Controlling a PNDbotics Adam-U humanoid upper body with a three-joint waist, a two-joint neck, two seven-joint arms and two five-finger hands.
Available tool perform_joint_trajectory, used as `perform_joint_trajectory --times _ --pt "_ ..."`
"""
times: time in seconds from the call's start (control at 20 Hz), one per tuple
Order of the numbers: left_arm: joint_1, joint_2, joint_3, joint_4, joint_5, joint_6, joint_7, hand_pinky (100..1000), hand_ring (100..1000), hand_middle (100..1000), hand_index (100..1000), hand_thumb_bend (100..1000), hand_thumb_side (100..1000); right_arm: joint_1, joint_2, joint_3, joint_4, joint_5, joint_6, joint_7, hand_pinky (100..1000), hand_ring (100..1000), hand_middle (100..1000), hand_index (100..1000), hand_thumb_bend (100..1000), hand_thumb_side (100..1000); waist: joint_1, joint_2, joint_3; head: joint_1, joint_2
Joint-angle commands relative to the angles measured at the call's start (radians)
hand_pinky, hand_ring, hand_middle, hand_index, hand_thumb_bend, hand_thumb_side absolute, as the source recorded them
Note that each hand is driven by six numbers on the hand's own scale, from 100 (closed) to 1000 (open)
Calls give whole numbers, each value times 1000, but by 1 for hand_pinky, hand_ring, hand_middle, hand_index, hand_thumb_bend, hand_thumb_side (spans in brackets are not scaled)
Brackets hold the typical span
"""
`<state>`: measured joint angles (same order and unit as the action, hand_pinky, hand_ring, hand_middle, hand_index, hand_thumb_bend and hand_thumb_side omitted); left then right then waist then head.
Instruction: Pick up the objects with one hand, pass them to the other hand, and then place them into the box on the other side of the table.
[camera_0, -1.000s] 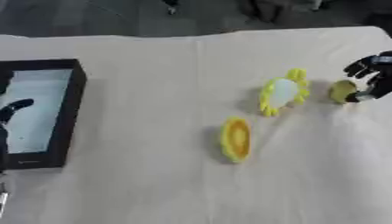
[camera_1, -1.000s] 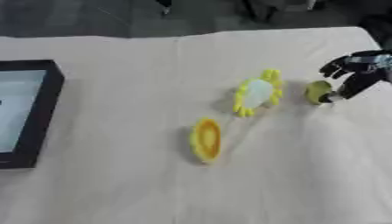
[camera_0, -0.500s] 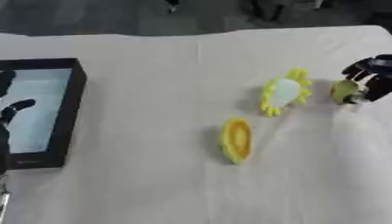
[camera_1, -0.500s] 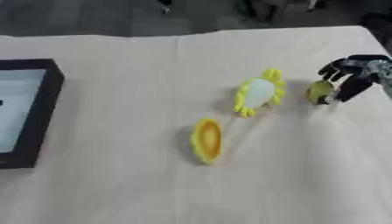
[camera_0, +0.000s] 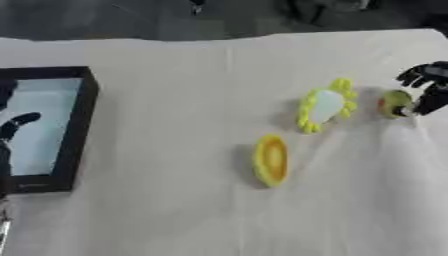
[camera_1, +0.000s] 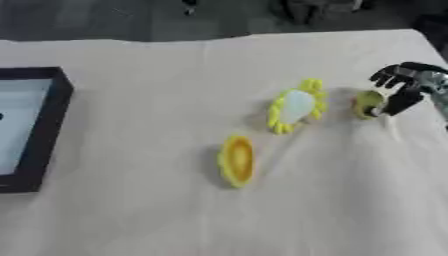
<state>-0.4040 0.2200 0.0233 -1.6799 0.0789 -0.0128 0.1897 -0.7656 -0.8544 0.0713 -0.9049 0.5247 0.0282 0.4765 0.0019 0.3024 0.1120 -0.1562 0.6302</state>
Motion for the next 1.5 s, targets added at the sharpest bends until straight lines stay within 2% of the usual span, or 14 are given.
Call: perform_joint_trajectory --times 0.05,0.1,0.15,0.2,0.3,0.35,0.65,0.9,1.15,1.5 --pt "-15 13 -1 -19 4 -1 -4 720 1000 839 826 494 756 -14 -20 -9 2 10 0 -1 826 835 735 819 510 100 10 -4 2 -3 -11" --pt "-15 13 -1 -19 4 -1 -4 720 1000 839 826 493 756 -14 -18 -8 3 10 0 1 823 824 698 787 497 100 10 -4 2 -3 -11" --pt "-16 13 0 -19 4 -1 -4 720 1000 837 826 492 757 -14 -15 -8 5 7 0 3 817 809 641 741 443 100 10 -4 2 -3 -11" --pt "-16 12 0 -19 4 -1 -4 720 1000 837 826 492 757 -14 -13 -7 5 -1 -1 7 813 802 622 723 401 100 10 -4 2 -2 -11" --pt "-15 13 0 -19 4 -1 -3 720 1000 837 825 490 757 -14 -12 -7 3 -22 2 11 795 776 564 664 231 100 10 -4 2 -2 -10" --pt "-16 13 0 -19 4 -1 -4 720 1000 836 825 490 757 -14 -11 -6 3 -35 5 13 785 763 538 635 199 100 10 -5 2 -2 -10" --pt "-17 13 0 -20 5 -1 -1 719 1000 833 820 489 755 13 -30 -6 -31 -104 24 9 763 728 478 567 126 100 7 -7 1 1 -13" --pt "-14 15 2 -20 5 -2 2 718 1000 833 819 491 753 32 -50 -12 -90 -164 26 -3 757 724 474 564 100 100 5 -11 -2 5 -9" --pt "-12 18 2 -20 4 -2 2 719 1000 833 818 489 754 48 -78 -26 -196 -248 34 -26 749 716 471 564 101 100 3 -14 -6 11 -5" --pt "-10 20 3 -22 4 -2 3 718 1000 834 819 489 753 89 -105 -47 -396 -357 77 -125 737 702 462 556 100 100 2 -16 -8 28 -11"
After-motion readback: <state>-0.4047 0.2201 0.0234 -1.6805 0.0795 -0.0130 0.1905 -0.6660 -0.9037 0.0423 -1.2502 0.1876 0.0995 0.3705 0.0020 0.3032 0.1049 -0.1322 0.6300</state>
